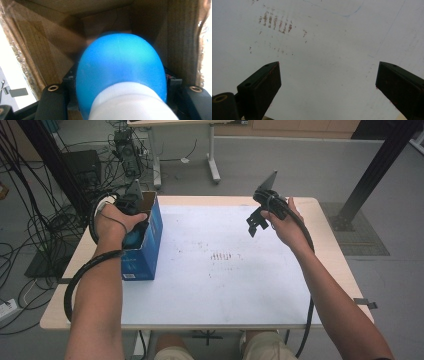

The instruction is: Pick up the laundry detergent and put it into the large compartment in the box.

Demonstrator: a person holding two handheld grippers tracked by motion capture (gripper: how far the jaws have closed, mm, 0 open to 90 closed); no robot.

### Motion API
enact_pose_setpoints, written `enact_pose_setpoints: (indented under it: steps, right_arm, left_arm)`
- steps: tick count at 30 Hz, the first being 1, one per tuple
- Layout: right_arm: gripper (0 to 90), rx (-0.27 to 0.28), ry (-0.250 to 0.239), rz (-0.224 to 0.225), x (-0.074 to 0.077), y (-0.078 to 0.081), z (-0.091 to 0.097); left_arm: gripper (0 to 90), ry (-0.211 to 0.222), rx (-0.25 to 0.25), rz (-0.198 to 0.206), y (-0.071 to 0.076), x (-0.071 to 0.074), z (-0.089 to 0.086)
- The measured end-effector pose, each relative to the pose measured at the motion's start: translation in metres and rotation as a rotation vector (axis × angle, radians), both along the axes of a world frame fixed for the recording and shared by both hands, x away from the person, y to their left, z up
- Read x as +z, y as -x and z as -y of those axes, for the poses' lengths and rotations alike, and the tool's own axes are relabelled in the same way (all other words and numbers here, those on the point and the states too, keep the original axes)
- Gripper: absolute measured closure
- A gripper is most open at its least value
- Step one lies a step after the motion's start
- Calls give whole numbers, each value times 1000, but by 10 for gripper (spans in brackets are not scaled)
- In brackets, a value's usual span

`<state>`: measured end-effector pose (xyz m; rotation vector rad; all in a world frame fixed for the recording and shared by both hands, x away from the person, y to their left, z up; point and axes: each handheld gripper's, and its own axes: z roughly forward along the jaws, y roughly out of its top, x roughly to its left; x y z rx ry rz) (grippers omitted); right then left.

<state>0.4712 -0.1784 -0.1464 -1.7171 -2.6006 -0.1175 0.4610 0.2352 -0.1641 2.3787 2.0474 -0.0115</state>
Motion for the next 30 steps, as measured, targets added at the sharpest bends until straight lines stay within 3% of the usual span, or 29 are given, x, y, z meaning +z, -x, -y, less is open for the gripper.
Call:
enact_pose_setpoints:
  steps: [30]
  right_arm:
    - [59,0,4,5,2,1,-2]
  left_arm:
    - [366,-2,-2,5,1,0,1]
